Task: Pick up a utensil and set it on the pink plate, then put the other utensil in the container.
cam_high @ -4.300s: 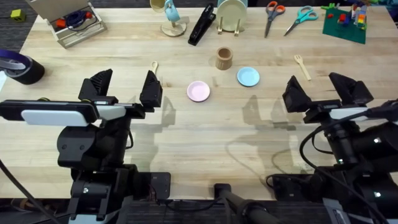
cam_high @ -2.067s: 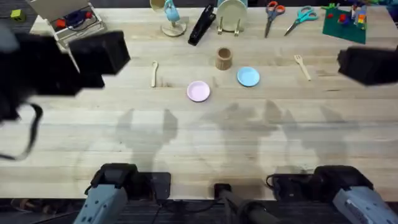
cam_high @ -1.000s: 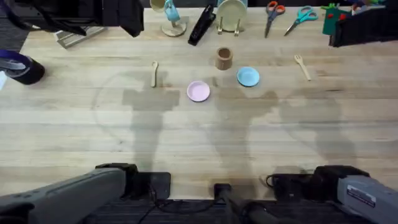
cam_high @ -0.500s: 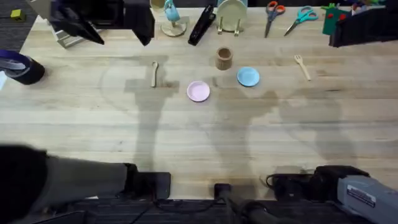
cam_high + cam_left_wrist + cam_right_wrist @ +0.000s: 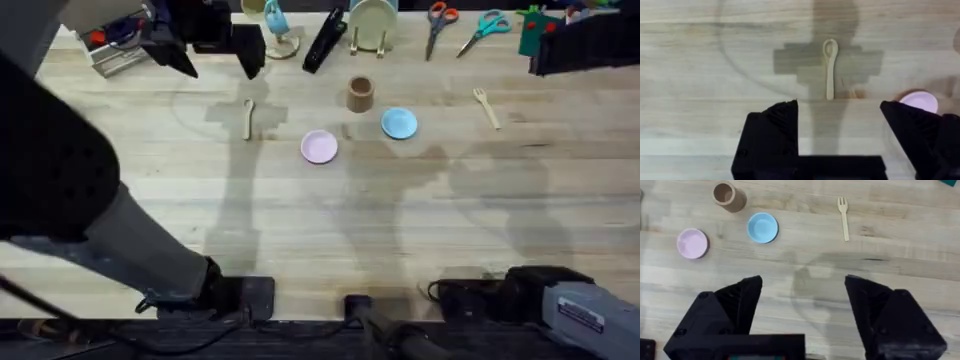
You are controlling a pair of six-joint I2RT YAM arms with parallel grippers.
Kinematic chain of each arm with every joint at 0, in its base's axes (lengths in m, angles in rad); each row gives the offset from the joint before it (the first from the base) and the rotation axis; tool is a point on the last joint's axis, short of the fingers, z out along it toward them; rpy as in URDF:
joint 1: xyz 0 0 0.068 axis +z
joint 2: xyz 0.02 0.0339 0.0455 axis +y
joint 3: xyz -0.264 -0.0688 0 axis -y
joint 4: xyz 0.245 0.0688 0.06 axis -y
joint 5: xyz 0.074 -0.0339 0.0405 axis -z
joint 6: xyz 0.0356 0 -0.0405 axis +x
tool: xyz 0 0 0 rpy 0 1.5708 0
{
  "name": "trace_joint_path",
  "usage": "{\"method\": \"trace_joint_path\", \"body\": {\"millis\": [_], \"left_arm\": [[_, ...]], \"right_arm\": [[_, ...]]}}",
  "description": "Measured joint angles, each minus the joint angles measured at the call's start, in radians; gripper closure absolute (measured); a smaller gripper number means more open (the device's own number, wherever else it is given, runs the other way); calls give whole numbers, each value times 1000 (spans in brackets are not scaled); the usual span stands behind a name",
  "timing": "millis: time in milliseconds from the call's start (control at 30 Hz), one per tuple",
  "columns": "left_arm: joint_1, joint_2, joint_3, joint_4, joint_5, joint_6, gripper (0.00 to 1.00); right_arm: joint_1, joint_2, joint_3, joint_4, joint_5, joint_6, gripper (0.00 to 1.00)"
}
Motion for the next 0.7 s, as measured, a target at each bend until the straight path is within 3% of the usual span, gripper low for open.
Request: {"method": "trace_joint_path", "body": {"millis": [467, 700], "left_arm": [[0, 163, -8, 117, 0, 0, 5], [0, 174, -131, 260, 0, -1, 5]], "right_arm": [[0, 0, 0, 0, 0, 0, 6], [0, 0, 0, 0, 0, 0, 5]]}}
